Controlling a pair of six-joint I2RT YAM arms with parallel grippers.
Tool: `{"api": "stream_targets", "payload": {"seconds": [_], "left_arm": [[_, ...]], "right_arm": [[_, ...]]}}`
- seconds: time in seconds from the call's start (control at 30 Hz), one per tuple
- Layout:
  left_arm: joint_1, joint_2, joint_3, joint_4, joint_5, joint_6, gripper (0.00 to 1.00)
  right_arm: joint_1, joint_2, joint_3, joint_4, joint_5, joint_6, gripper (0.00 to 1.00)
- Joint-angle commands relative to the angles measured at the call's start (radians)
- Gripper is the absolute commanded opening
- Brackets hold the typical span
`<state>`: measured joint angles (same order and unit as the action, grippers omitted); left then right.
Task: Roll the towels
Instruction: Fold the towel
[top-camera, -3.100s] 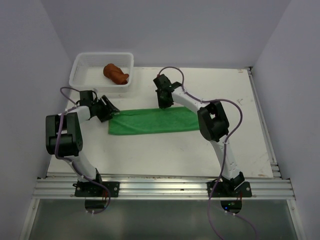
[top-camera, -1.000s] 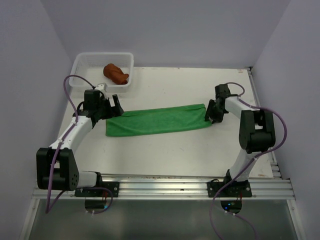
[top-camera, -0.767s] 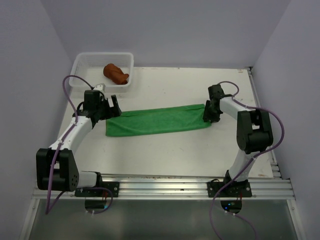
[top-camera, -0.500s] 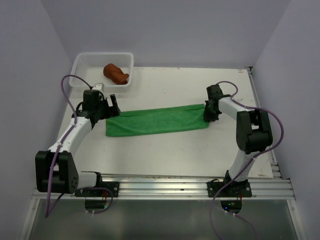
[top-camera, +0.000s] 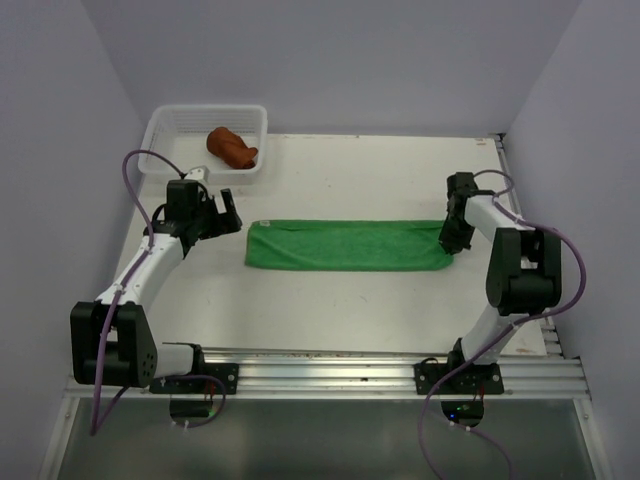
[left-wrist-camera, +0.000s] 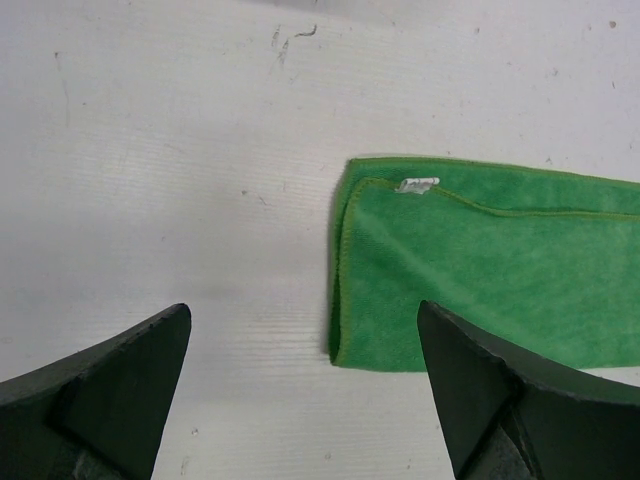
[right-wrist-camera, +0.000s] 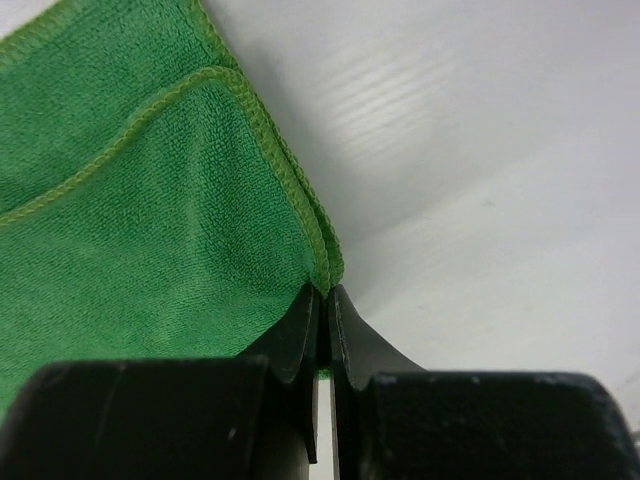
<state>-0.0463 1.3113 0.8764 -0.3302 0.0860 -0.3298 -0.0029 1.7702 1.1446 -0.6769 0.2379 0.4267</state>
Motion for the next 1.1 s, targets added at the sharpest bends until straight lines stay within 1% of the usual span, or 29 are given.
{"api": "stream_targets", "payload": {"seconds": [0.0, 0.13, 0.23, 0.33, 0.4, 0.43, 0.5, 0.53, 0.6, 0.63, 0.67, 0.73, 0.83, 0.87, 0.9, 0.97, 1.0, 1.07], "left_arm": [[-0.004, -0.024, 0.007, 0.020, 0.034, -0.008, 1.00], [-0.013, -0.030, 0.003, 0.022, 0.040, -0.008, 1.00], [-0.023, -0.037, 0.003, 0.023, 0.040, -0.008, 1.00], [-0.024, -0.037, 0.003, 0.025, 0.050, -0.008, 1.00], [-0.024, -0.038, 0.001, 0.026, 0.057, -0.009, 1.00], [-0.024, -0.037, 0.001, 0.028, 0.064, -0.009, 1.00], [-0.026, -0.037, 0.001, 0.028, 0.069, -0.011, 1.00], [-0.024, -0.038, 0.001, 0.026, 0.072, -0.011, 1.00], [-0.024, -0.037, 0.001, 0.026, 0.072, -0.012, 1.00], [-0.024, -0.038, 0.003, 0.028, 0.072, -0.012, 1.00], [-0.024, -0.038, 0.004, 0.028, 0.067, -0.011, 1.00], [-0.024, -0.041, 0.006, 0.026, 0.063, -0.011, 1.00], [-0.024, -0.047, 0.003, 0.025, 0.066, -0.011, 1.00], [-0.024, -0.047, 0.003, 0.026, 0.066, -0.011, 1.00], [-0.024, -0.049, 0.003, 0.026, 0.066, -0.011, 1.00], [-0.024, -0.049, 0.001, 0.028, 0.067, -0.011, 1.00], [-0.024, -0.050, 0.001, 0.028, 0.069, -0.011, 1.00], [-0.024, -0.050, 0.001, 0.028, 0.072, -0.011, 1.00]], "right_arm": [[-0.031, -0.109, 0.024, -0.099, 0.116, 0.009, 0.00], [-0.032, -0.141, 0.105, -0.161, 0.164, -0.009, 0.00], [-0.026, -0.181, 0.167, -0.176, 0.121, -0.025, 0.00], [0.043, -0.193, 0.233, -0.185, 0.118, -0.060, 0.00], [0.110, -0.187, 0.285, -0.205, 0.117, -0.066, 0.00], [0.157, -0.167, 0.305, -0.213, 0.106, -0.068, 0.00], [0.204, -0.138, 0.366, -0.249, 0.072, -0.056, 0.00], [0.255, -0.108, 0.383, -0.254, 0.064, -0.045, 0.00], [0.312, -0.071, 0.449, -0.282, 0.077, -0.028, 0.00], [0.369, -0.046, 0.475, -0.294, 0.077, -0.016, 0.00], [0.394, 0.000, 0.503, -0.323, 0.077, -0.006, 0.00], [0.473, 0.050, 0.585, -0.345, 0.063, 0.030, 0.00], [0.550, 0.150, 0.703, -0.369, 0.051, 0.056, 0.00], [0.601, 0.185, 0.745, -0.400, 0.051, 0.057, 0.00], [0.624, 0.249, 0.836, -0.418, 0.051, 0.058, 0.00], [0.675, 0.319, 0.927, -0.464, 0.026, 0.058, 0.00], [0.687, 0.380, 1.013, -0.480, 0.017, 0.064, 0.00], [0.722, 0.429, 1.098, -0.519, 0.002, 0.069, 0.00]]}}
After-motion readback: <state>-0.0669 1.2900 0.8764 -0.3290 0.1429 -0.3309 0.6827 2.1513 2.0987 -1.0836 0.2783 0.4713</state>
